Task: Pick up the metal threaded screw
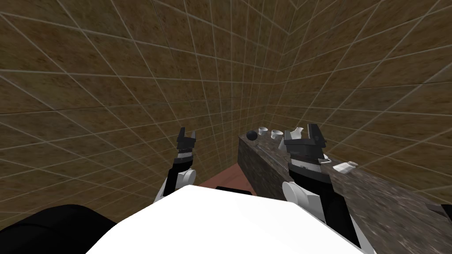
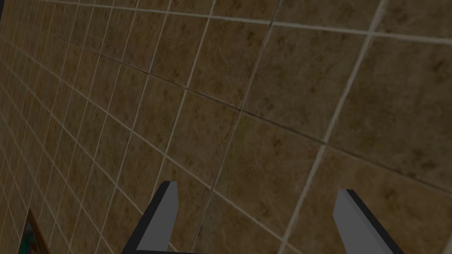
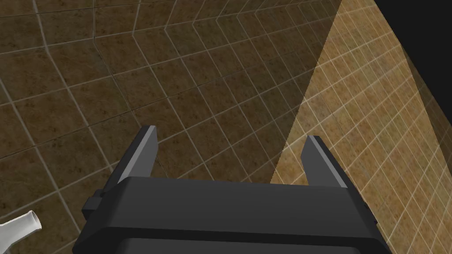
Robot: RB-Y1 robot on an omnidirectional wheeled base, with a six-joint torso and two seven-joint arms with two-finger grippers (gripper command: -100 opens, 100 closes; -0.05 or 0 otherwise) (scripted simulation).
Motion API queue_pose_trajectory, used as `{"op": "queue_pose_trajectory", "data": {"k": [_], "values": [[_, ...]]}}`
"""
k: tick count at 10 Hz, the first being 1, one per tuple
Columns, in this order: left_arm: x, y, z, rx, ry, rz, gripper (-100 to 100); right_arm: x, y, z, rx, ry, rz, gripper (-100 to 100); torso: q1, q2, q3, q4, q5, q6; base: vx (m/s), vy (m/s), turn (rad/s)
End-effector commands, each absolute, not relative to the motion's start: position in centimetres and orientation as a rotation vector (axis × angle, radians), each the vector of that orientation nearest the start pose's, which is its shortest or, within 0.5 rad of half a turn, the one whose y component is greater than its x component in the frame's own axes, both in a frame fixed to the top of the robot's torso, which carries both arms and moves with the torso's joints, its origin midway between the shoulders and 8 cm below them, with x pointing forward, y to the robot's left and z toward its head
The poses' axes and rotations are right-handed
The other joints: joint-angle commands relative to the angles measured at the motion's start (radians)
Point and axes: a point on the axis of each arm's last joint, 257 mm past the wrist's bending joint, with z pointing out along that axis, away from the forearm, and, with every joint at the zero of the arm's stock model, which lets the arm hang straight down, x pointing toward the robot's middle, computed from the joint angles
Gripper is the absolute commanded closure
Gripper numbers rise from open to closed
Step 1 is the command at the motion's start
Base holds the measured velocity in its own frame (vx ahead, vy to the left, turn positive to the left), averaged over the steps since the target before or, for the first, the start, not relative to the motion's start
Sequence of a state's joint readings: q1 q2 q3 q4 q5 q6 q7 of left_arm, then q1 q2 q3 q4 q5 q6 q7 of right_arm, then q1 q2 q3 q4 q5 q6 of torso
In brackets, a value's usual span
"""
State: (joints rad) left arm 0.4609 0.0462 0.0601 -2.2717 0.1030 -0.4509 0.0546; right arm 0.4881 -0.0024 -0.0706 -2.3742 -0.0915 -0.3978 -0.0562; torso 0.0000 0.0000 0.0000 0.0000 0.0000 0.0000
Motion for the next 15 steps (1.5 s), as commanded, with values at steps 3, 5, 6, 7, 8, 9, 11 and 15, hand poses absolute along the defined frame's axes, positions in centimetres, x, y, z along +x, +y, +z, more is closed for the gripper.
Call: {"op": "queue_pose_trajectory", "data": {"k": [3,5,6,7,8,9,11,15], "values": [[35.2,30.4,2.7,-0.719,0.581,-1.369,0,34.1,-30.7,4.0,0.659,0.64,1.283,-100,0.004,0.004,0.002,0.001,0.001,0.0,-0.064,0.067,0.065],[35.2,30.4,2.7,-0.719,0.581,-1.369,0,34.6,-31.1,2.4,0.62,0.721,1.209,-100,0.008,0.007,0.004,0.001,0.002,0.0,-0.106,0.138,0.112],[35.2,30.4,2.7,-0.719,0.581,-1.369,0,34.8,-31.5,1.4,0.602,0.763,1.164,-100,0.009,0.007,0.004,0.002,0.002,0.0,-0.103,0.146,0.138],[35.2,30.4,2.7,-0.719,0.581,-1.369,0,34.8,-31.4,1.5,0.594,0.771,1.165,-100,0.009,0.007,0.004,0.002,0.002,0.0,-0.061,0.084,0.026],[35.2,30.4,2.7,-0.719,0.581,-1.369,0,35.1,-31.8,0.4,0.569,0.822,1.117,-100,0.006,0.005,0.003,0.001,0.002,0.0,-0.043,0.061,0.09],[35.2,30.4,2.7,-0.719,0.581,-1.369,0,35.3,-32.4,-0.8,0.55,0.868,1.067,-100,0.004,0.004,0.002,0.001,0.001,0.0,-0.069,0.082,0.167],[35.2,30.4,2.7,-0.719,0.581,-1.369,0,35.5,-32.9,-2.0,0.515,0.929,1.016,-100,0.006,0.005,0.003,0.001,0.001,0.0,-0.061,0.099,0.114],[35.2,30.4,2.7,-0.719,0.581,-1.369,0,35.7,-34.4,-4.9,0.456,1.045,0.91,-100,0.004,0.002,0.001,0.001,0.001,0.0,-0.03,0.077,0.088]]}}
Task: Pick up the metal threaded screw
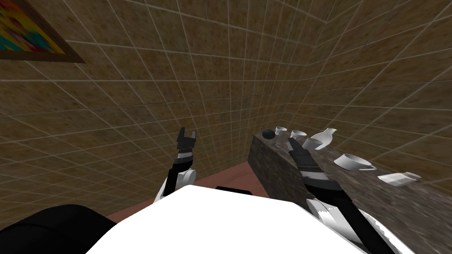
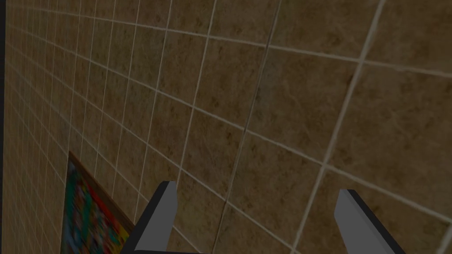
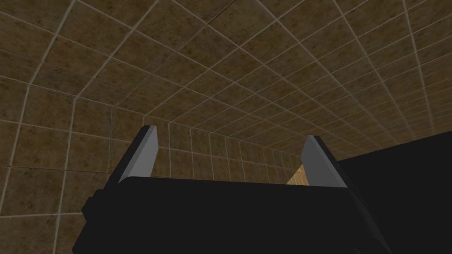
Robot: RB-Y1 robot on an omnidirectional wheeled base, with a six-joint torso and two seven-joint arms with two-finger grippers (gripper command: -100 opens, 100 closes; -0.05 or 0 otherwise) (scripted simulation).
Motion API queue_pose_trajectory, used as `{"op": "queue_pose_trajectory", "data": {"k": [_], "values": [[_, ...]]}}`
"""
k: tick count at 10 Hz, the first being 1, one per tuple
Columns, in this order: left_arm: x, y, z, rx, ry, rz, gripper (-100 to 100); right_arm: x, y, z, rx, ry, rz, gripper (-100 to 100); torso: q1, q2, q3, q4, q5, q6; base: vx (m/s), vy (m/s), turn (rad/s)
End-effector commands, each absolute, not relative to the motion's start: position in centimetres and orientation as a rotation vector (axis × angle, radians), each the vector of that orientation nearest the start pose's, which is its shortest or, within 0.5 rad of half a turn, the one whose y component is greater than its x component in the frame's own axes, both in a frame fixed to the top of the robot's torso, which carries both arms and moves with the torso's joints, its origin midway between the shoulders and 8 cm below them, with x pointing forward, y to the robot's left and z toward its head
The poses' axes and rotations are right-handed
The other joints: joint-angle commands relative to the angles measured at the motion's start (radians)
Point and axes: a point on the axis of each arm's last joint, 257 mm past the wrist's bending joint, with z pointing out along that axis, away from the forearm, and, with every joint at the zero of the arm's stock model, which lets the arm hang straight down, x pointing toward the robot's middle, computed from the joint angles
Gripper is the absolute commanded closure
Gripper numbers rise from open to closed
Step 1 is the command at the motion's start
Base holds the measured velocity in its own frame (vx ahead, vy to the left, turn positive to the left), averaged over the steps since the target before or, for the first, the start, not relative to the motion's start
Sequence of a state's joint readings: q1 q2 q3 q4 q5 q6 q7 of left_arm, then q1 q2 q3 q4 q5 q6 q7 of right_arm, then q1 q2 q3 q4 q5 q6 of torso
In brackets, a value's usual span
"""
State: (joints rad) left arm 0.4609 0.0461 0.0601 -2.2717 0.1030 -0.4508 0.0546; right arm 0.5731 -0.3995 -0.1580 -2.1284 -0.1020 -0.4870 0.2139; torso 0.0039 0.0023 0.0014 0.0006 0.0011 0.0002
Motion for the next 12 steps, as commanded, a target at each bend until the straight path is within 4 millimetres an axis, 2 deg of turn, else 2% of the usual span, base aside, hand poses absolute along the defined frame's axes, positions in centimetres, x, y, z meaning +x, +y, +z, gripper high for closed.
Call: {"op": "queue_pose_trajectory", "data": {"k": [1,2,3,4,5,6,7,8,9,10,11,12], "values": [[35.2,30.4,2.7,-0.719,0.581,-1.369,0,35.7,-35.3,-6.5,0.434,1.099,0.856,-100,0.0,0.0,0.0,0.0,0.0,0.0,-0.029,0.074,0.131],[35.2,30.4,2.7,-0.719,0.581,-1.369,0,35.8,-35.3,-6.4,0.424,1.106,0.856,-100,0.0,0.0,0.0,0.0,0.0,0.0,-0.019,0.059,0.069],[35.2,30.4,2.7,-0.719,0.581,-1.369,0,35.7,-36.3,-8.1,0.404,1.162,0.802,-100,-0.001,0.0,0.0,0.0,0.0,0.0,-0.015,0.079,0.122],[35.2,30.4,2.7,-0.719,0.581,-1.369,0,35.8,-36.3,-8.1,0.392,1.171,0.801,-100,0.0,0.0,0.0,0.0,0.0,0.0,-0.019,0.07,0.07],[35.2,30.4,2.7,-0.719,0.581,-1.369,0,35.6,-37.5,-9.9,0.375,1.228,0.749,-100,0.0,0.0,0.0,0.0,0.0,0.0,-0.015,0.084,0.145],[35.2,30.4,2.7,-0.719,0.581,-1.369,0,35.7,-37.4,-9.8,0.359,1.238,0.748,-100,0.0,-0.001,0.0,0.0,0.0,0.0,-0.012,0.059,0.068],[35.2,30.4,2.7,-0.719,0.581,-1.369,0,35.4,-38.6,-11.8,0.341,1.299,0.697,-100,-0.001,-0.001,0.0,0.0,0.0,0.0,-0.012,0.068,0.143],[35.2,30.4,2.7,-0.719,0.581,-1.369,0,35.5,-38.6,-11.7,0.326,1.308,0.695,-100,-0.001,0.0,0.0,0.0,0.0,0.0,-0.004,0.055,0.067],[35.2,30.4,2.7,-0.719,0.581,-1.369,0,35.0,-39.6,-13.5,0.312,1.364,0.651,-100,-0.001,-0.001,-0.001,0.0,0.0,0.0,0.013,0.063,0.131],[35.2,30.4,2.7,-0.719,0.581,-1.369,0,35.1,-39.8,-13.6,0.293,1.383,0.644,-100,-0.001,-0.002,-0.001,0.0,0.0,0.0,0.016,0.046,0.074],[35.2,30.4,2.7,-0.719,0.581,-1.369,0,34.6,-40.5,-15.1,0.268,1.437,0.609,-100,-0.002,-0.002,-0.001,0.0,0.0,0.0,0.024,0.043,0.161],[35.2,30.4,2.7,-0.719,0.581,-1.369,0,34.6,-41.2,-15.7,0.26,1.461,0.593,-100,-0.002,-0.003,-0.002,-0.001,-0.001,0.0,0.019,0.026,0.062]]}}
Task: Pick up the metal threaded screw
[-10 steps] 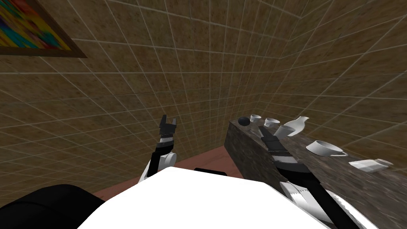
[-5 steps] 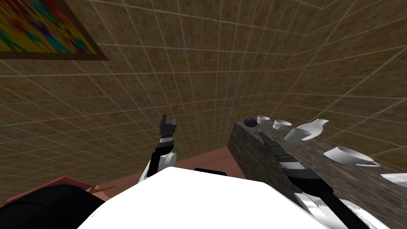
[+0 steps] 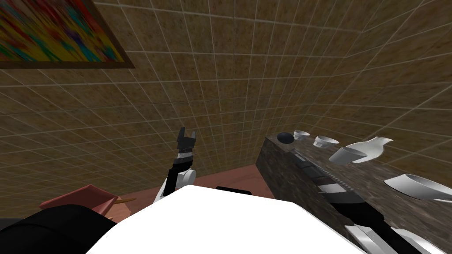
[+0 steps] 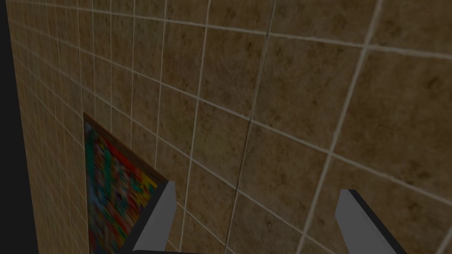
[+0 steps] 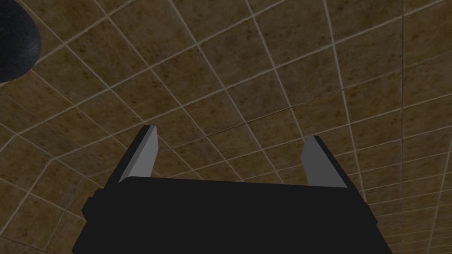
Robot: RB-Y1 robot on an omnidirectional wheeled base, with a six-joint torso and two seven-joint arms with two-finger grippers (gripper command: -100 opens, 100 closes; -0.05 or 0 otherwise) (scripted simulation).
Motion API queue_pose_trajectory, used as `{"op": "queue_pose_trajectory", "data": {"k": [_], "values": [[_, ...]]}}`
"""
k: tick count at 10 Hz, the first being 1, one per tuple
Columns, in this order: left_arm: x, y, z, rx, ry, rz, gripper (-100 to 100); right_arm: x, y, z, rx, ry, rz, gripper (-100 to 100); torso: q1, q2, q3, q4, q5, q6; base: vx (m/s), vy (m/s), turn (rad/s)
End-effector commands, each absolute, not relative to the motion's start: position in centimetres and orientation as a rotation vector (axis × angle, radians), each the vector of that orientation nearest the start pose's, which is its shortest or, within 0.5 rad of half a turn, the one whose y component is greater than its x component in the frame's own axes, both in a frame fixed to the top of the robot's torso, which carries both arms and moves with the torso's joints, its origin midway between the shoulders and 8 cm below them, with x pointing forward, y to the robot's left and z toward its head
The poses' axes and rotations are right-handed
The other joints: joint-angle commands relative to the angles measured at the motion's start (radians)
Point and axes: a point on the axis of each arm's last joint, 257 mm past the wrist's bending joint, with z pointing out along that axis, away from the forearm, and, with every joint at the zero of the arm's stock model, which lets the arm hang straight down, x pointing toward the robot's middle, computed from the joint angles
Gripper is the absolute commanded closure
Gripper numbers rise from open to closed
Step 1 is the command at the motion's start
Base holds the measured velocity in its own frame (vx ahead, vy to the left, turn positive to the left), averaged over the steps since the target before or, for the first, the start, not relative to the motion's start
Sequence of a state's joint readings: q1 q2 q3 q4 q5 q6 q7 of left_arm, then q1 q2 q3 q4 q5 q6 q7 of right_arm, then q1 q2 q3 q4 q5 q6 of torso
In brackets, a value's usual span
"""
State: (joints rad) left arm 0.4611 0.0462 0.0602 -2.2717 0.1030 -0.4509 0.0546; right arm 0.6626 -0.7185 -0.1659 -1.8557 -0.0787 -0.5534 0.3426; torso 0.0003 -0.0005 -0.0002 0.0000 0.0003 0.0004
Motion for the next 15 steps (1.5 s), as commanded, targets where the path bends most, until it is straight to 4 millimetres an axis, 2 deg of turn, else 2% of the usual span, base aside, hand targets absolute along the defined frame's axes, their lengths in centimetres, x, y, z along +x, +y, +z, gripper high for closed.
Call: {"op": "queue_pose_trajectory", "data": {"k": [1,2,3,4,5,6,7,8,9,11,12,13,14,15], "values": [[35.2,30.4,2.6,-0.719,0.581,-1.369,0,33.8,-42.2,-17.6,0.246,1.521,0.555,-100,0.0,0.0,0.0,0.0,0.0,0.0,0.026,0.023,0.123],[35.2,30.4,2.7,-0.719,0.581,-1.369,0,33.9,-42.7,-17.8,0.228,1.542,0.542,-100,0.0,0.0,0.0,0.0,0.0,0.0,0.024,0.016,0.065],[35.2,30.4,2.6,-0.719,0.581,-1.369,0,32.9,-43.8,-19.8,0.213,1.605,0.505,-100,-0.001,0.0,0.0,0.0,0.0,0.0,0.034,0.02,0.157],[35.2,30.4,2.7,-0.719,0.581,-1.369,0,33.0,-44.4,-20.0,0.196,1.626,0.49,-100,-0.001,-0.001,0.0,0.0,0.0,0.0,0.034,0.007,0.067],[35.2,30.4,2.6,-0.719,0.581,-1.369,0,31.9,-45.2,-21.6,0.176,1.685,0.46,-100,-0.001,-0.001,0.0,0.0,0.0,0.0,0.046,-0.002,0.128],[35.2,30.4,2.6,-0.719,0.581,-1.369,0,31.8,-46.2,-22.0,0.164,1.711,0.436,-100,-0.002,-0.002,-0.001,0.0,0.0,0.0,0.04,-0.006,0.067],[35.2,30.4,2.6,-0.719,0.581,-1.369,0,30.6,-47.4,-23.6,0.144,1.774,0.402,-100,-0.002,-0.001,-0.001,0.0,-0.001,0.0,0.049,-0.004,0.107],[35.2,30.4,2.6,-0.719,0.581,-1.369,0,30.5,-48.2,-23.8,0.132,1.795,0.381,-100,-0.002,-0.002,-0.001,0.0,0.0,0.0,0.039,-0.012,0.075],[35.2,30.4,2.6,-0.719,0.581,-1.369,0,29.3,-49.2,-25.1,0.109,1.854,0.354,-100,-0.002,-0.001,-0.001,0.0,-0.001,0.0,0.048,-0.02,0.144],[35.2,30.4,2.6,-0.719,0.581,-1.368,0,29.1,-50.4,-25.4,0.098,1.879,0.326,-100,-0.003,-0.002,-0.001,0.0,-0.001,0.0,0.032,-0.014,0.032],[35.2,30.4,2.6,-0.719,0.581,-1.368,0,27.7,-51.9,-26.7,0.075,1.946,0.285,-100,-0.002,0.0,0.0,0.0,-0.001,0.0,0.038,-0.014,0.156],[35.2,30.4,2.6,-0.719,0.581,-1.369,0,27.7,-52.6,-26.7,0.063,1.96,0.27,-100,-0.003,-0.001,-0.001,0.0,-0.001,0.0,0.039,-0.021,0.066],[35.2,30.4,2.6,-0.719,0.581,-1.368,0,26.1,-54.2,-27.8,0.042,2.026,0.229,-100,-0.003,-0.001,-0.001,0.0,-0.001,0.0,0.065,-0.024,0.107],[35.2,30.4,2.6,-0.719,0.581,-1.369,0,26.2,-54.8,-27.7,0.027,2.038,0.214,-100,-0.003,-0.002,-0.001,0.0,-0.001,0.0,0.05,-0.025,0.064]]}}
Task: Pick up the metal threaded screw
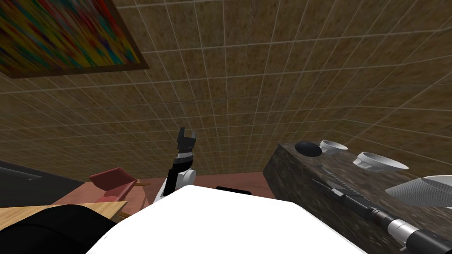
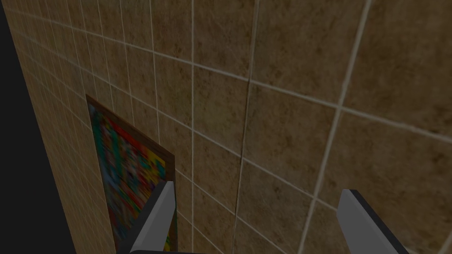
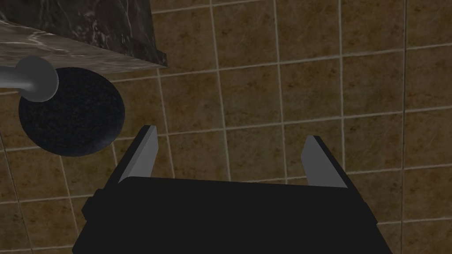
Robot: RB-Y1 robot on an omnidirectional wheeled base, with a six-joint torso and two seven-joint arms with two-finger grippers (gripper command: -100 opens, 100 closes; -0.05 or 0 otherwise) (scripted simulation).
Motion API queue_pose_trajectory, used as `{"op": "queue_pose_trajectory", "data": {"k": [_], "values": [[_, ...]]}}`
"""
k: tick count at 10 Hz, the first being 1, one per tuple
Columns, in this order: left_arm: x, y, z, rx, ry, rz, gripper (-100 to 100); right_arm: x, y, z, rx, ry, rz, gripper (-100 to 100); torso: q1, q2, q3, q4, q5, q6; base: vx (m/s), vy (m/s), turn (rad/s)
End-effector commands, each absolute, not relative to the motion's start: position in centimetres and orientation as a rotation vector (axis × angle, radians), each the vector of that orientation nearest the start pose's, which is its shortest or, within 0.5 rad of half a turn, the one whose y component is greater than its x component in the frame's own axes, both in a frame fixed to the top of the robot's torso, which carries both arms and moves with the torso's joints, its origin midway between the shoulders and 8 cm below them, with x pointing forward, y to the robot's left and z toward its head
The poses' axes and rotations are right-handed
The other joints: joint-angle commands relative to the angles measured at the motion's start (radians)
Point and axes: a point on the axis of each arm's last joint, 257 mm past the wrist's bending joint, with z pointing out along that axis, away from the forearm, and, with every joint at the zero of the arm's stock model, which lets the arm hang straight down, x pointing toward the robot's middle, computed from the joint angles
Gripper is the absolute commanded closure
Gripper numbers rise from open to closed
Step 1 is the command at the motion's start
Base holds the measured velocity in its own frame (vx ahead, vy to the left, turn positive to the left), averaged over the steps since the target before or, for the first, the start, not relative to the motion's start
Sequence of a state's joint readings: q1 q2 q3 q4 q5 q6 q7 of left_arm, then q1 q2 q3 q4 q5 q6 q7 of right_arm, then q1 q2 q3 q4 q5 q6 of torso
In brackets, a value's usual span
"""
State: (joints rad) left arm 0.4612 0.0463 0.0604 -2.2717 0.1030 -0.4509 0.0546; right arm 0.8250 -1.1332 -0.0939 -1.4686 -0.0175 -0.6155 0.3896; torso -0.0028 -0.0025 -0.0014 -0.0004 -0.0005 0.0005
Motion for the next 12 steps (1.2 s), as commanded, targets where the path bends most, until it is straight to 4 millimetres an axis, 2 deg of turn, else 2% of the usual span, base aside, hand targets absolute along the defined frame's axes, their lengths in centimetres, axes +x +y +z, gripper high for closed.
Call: {"op": "queue_pose_trajectory", "data": {"k": [1,2,3,4,5,6,7,8,9,10,12], "values": [[35.2,30.4,2.6,-0.719,0.581,-1.368,0,24.6,-56.2,-28.7,0.014,2.098,0.181,-100,0.0,0.0,0.0,0.0,0.0,0.0,0.059,-0.03,0.109],[35.2,30.4,2.6,-0.719,0.581,-1.368,0,24.6,-57.0,-28.4,-0.008,2.113,0.159,-100,0.0,-0.001,0.0,0.0,0.0,0.0,0.048,-0.03,0.056],[35.2,30.4,2.6,-0.719,0.581,-1.368,0,22.8,-59.0,-29.3,-0.017,2.178,0.113,-100,0.0,0.0,0.0,0.0,0.0,0.0,0.049,-0.035,0.09],[35.2,30.4,2.6,-0.719,0.581,-1.368,0,23.2,-59.2,-28.9,-0.041,2.185,0.106,-100,-0.001,0.0,0.0,0.0,0.0,0.0,0.047,-0.034,0.076],[35.2,30.4,2.6,-0.719,0.581,-1.368,0,21.5,-61.1,-29.4,-0.055,2.247,0.062,-100,0.0,0.0,0.0,0.0,0.0,0.0,0.054,-0.035,0.119],[35.2,30.4,2.6,-0.719,0.581,-1.368,0,21.7,-61.3,-29.1,-0.071,2.252,0.054,-100,0.0,0.0,0.0,0.0,0.0,0.0,0.048,-0.029,0.051],[35.2,30.4,2.6,-0.719,0.581,-1.368,0,20.1,-63.0,-29.5,-0.087,2.312,0.014,-100,0.0,0.0,0.0,0.0,0.0,0.0,0.051,-0.034,0.084],[35.2,30.4,2.6,-0.719,0.581,-1.368,0,20.2,-63.3,-29.3,-0.097,2.317,0.005,-100,0.0,0.0,0.0,0.0,0.0,0.0,0.049,-0.03,0.051],[35.2,30.4,2.6,-0.719,0.581,-1.368,0,18.6,-65.0,-29.4,-0.113,2.377,-0.037,-100,0.0,0.0,0.0,0.0,0.0,0.0,0.055,-0.029,0.099],[35.2,30.4,2.6,-0.719,0.581,-1.368,0,18.7,-65.1,-29.3,-0.119,2.378,-0.039,-100,0.0,0.0,0.0,0.0,0.0,0.0,0.042,-0.029,0.043],[35.2,30.4,2.6,-0.719,0.581,-1.368,0,15.6,-68.0,-29.4,-0.145,2.496,-0.108,-100,0.001,0.0,0.0,0.0,0.0,0.0,0.06,-0.026,0.098]]}}
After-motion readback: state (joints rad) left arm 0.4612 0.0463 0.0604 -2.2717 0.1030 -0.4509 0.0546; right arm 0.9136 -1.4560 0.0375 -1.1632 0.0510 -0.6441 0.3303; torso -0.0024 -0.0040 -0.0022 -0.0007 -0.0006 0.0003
